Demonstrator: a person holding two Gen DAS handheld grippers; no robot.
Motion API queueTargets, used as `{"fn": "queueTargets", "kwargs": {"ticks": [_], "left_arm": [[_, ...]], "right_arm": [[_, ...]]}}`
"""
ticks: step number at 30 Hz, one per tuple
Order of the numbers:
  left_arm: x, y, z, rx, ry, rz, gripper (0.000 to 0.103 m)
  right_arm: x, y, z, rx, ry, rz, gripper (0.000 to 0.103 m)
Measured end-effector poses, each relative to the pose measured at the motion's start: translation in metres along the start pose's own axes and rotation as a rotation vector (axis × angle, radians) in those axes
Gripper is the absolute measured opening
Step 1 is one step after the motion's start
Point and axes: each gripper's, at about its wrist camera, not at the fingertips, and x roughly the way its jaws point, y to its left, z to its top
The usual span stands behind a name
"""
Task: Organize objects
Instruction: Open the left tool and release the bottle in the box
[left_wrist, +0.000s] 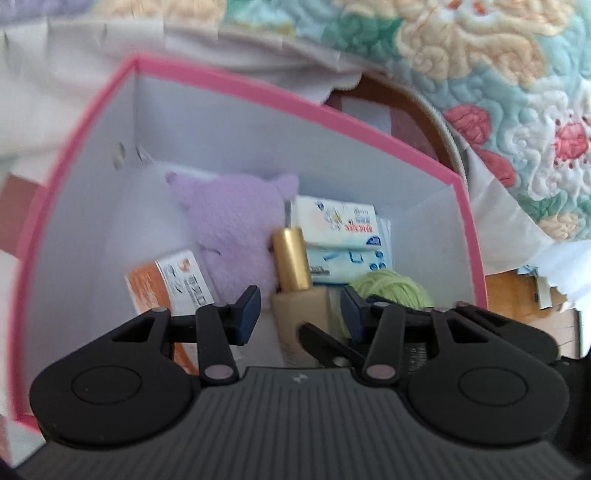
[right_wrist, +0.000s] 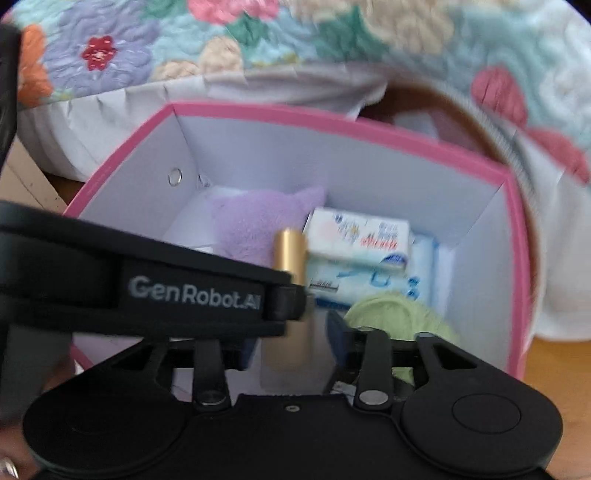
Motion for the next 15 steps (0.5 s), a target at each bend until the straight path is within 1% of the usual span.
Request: {"fn": "queueTargets", "kwargs": {"ticks": [4,7,9,12,15], "left_arm": [[-0.019,-0.001,0.001,0.0,0.006,-0.003,0.05],[-0.037,-0.006,-0.003,0.029,0.005,0.046,0.055],[-0.05,-0.009,-0.007,0.05,0.005,0.068,0.055],[-0.071,-0.013,-0.014,0.08,0.013,0.068,0.056],[-0.094,-0.019,-0.018,0.109,0.01,0.059,0.056]], "right_arm": [[-0.024,-0.008,-0.008,0.025,-0.046,0.008,0.056],[-0.044,-0.012,-0.014,0.062,-0.07,0.039,0.056],[-0.059,-0.012,-0.016,0.079,-0.078,0.066,0.056],[-0.081,-0.005,-0.019,0.058,-0.095,0.075,0.056],[-0.103,0.005,-0.02,0.023,-0.103,0.053,0.056]]}}
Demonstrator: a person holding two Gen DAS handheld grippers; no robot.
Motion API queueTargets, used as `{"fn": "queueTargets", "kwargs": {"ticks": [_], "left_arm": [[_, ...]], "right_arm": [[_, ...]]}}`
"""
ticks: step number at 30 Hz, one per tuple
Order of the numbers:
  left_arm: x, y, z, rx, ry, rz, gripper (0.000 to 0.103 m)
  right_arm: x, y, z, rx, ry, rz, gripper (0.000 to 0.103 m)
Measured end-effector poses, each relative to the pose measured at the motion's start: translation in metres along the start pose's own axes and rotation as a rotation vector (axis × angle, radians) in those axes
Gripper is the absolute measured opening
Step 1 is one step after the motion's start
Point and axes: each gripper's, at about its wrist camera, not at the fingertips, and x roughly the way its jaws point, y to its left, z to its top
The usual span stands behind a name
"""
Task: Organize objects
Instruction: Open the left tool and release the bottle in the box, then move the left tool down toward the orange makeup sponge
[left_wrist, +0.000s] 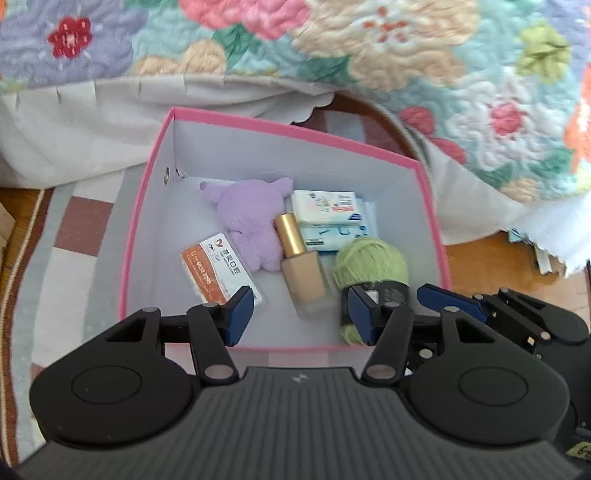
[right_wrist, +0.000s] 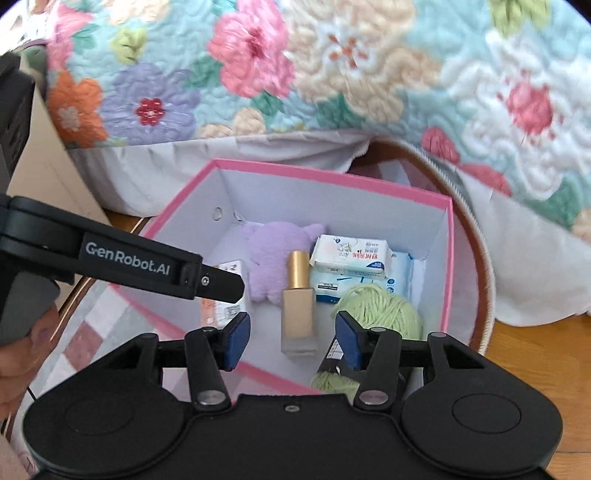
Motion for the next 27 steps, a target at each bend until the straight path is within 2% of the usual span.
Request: {"fn": "queueTargets", "kwargs": {"ticks": [7,14,23,27], "left_arm": [[-0.054,-0.006,-0.009,0.061,0.021,-0.005,0.057],[-0.104,-0.005,-0.025,0.093,0.005,-0.015,0.061],[-0.159,-0.003,-0.054,0.129,-0.06,0.017,0.064],[-0.17,0.006,-0.07,0.121,-0.055,0.026,0.065]], "right_arm": [[-0.051,0.028,0.003,-0.053,-0.02,0.023,0.056],[-0.102,0.052,-0.005,-0.103,-0.038,0.033,0.058],[-0.151,0.07,-0.025,-0.115,-0.061,0.091,0.07],[-0.161,0.075,-0.04,-0.125,-0.054,0.106,0.075]]}}
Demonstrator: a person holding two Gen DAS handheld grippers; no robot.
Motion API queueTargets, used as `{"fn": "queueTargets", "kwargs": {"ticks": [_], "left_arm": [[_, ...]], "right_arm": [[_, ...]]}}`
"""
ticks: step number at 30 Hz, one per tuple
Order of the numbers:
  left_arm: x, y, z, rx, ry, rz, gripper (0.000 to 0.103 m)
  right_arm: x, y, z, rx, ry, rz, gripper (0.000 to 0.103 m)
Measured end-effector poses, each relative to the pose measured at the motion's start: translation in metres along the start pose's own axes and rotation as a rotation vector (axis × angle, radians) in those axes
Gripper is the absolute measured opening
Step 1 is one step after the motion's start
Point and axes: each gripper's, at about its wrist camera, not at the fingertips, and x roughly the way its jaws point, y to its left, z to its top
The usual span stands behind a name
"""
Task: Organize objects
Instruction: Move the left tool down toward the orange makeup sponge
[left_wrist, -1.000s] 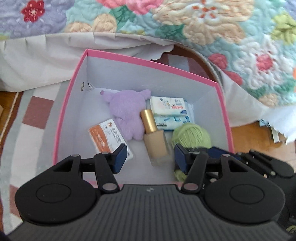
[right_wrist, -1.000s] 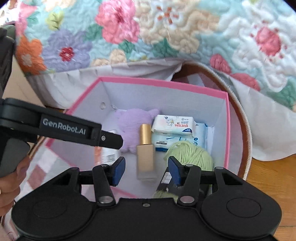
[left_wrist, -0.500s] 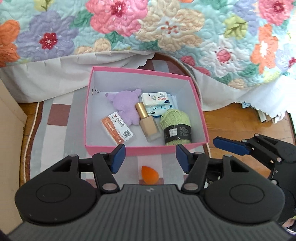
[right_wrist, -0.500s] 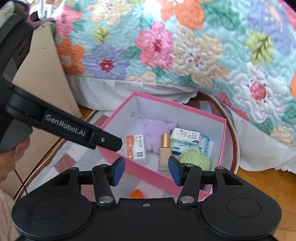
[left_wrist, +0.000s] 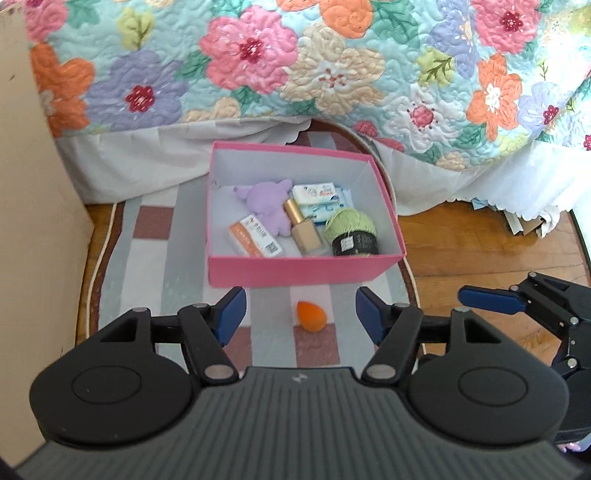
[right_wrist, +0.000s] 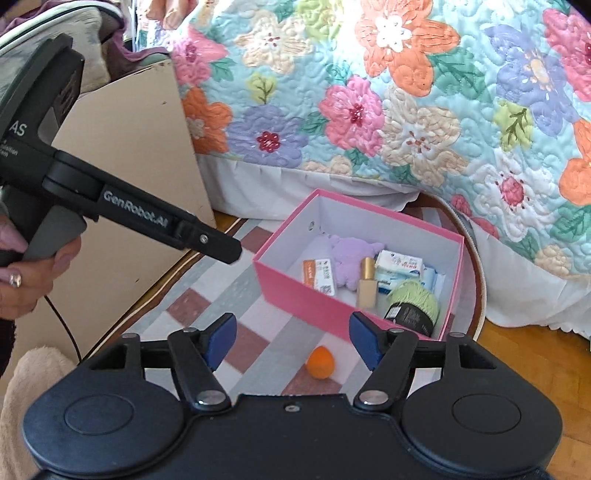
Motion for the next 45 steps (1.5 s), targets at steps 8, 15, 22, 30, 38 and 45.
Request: {"fn": "queueTargets", "kwargs": {"ticks": [8,15,22,30,38,45], "left_arm": [[0.003,0.011,-0.038,-0.022,0.049,0.018,0.068],[0.026,0.02,-0.056,-0.049,0.09,0.043,0.072],[0.061,0.032,-0.061,-0.079,0.132,0.066,0.075],[0.105,0.042,-0.066,-0.091,0.143,0.126,0.083],[0.144,0.042,-0.076,-0.106,0.125,0.096,0.083],[0.177,0.039,-0.084,-0.053,0.068,0.042,0.082]], "right_arm": [[0.003,0.012,-0.027,-0.02,0.034,0.033,0.081],[0.025,0.005,-0.047,0.0,0.056,0.046,0.083],[0.052,-0.007,-0.066,0.012,0.06,0.019,0.083],[0.073,-0.014,-0.081,0.035,0.025,0.0,0.083],[0.11,-0.018,-0.097,0.034,-0.001,-0.02,0.083],[0.163,-0.017,-0.112,-0.017,0.043,-0.072,0.081]]}}
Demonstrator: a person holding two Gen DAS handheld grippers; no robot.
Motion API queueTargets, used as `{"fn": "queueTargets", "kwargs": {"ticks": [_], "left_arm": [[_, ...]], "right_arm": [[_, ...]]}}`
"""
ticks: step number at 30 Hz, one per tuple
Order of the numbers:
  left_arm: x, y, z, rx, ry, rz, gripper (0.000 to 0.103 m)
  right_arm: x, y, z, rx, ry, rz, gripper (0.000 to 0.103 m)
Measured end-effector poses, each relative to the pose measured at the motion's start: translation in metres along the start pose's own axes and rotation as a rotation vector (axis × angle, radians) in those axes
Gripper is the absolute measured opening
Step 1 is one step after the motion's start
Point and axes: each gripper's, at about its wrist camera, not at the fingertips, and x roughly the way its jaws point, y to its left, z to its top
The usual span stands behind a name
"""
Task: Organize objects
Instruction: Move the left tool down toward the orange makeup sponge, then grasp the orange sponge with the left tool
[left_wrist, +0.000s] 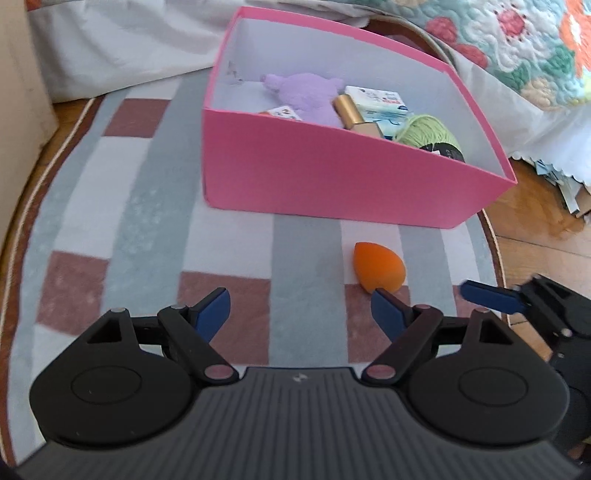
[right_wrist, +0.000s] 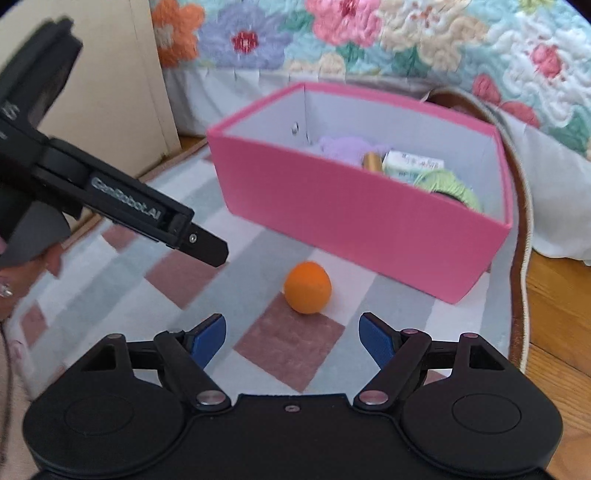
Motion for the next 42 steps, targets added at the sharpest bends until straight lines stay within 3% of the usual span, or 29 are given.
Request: {"fn": "queueTargets", "kwargs": {"ticks": [7,11,16,17,18,19,22,24,27,32,42], "left_arm": [[0.02,-0.006,-0.003,0.024,-0.059,-0.105,0.082],[0.028,-0.011,-0.005,0.018,-0.093,-0.18,0.082],[0.037,-0.016,0.005,0.005,-0.098,-0.203,0.08],[0.039,-0.017,0.008,0.008,-0.099,-0.202,0.078],[0.041,-0.017,0.01,0.009,-0.1,-0.211,0.064],[0.043,-0.017,0.011,0.015,-0.105,-0.228,0.057],[0.048,-0.011,0.012,-0.014,-0.09,-0.272,0.05],[0.049,-0.01,0.01,-0.012,-0.076,-0.295,0.04],[0.051,-0.013,0.005,0.009,-0.058,-0.296,0.037],[0.047,-0.021,0.004,0.048,-0.044,-0.265,0.036],[0.038,-0.022,-0.005,-0.001,0.064,-0.233,0.034]], "right_arm": [[0.032,-0.009,-0.006,0.049,-0.025,0.009,0.074],[0.041,-0.009,-0.007,0.006,-0.056,-0.003,0.073],[0.051,-0.01,-0.007,-0.012,-0.054,-0.008,0.061],[0.052,-0.01,-0.008,-0.013,-0.054,-0.011,0.058],[0.053,-0.012,-0.008,-0.012,-0.055,-0.014,0.055],[0.052,-0.012,-0.009,-0.011,-0.056,-0.015,0.054],[0.053,-0.016,-0.012,0.014,-0.07,-0.005,0.054],[0.053,-0.017,-0.012,0.032,-0.087,-0.002,0.051],[0.054,-0.012,-0.011,0.02,-0.085,0.018,0.044],[0.052,-0.006,-0.007,-0.012,-0.083,-0.001,0.04],[0.038,-0.002,-0.009,0.055,-0.021,0.028,0.04]]}}
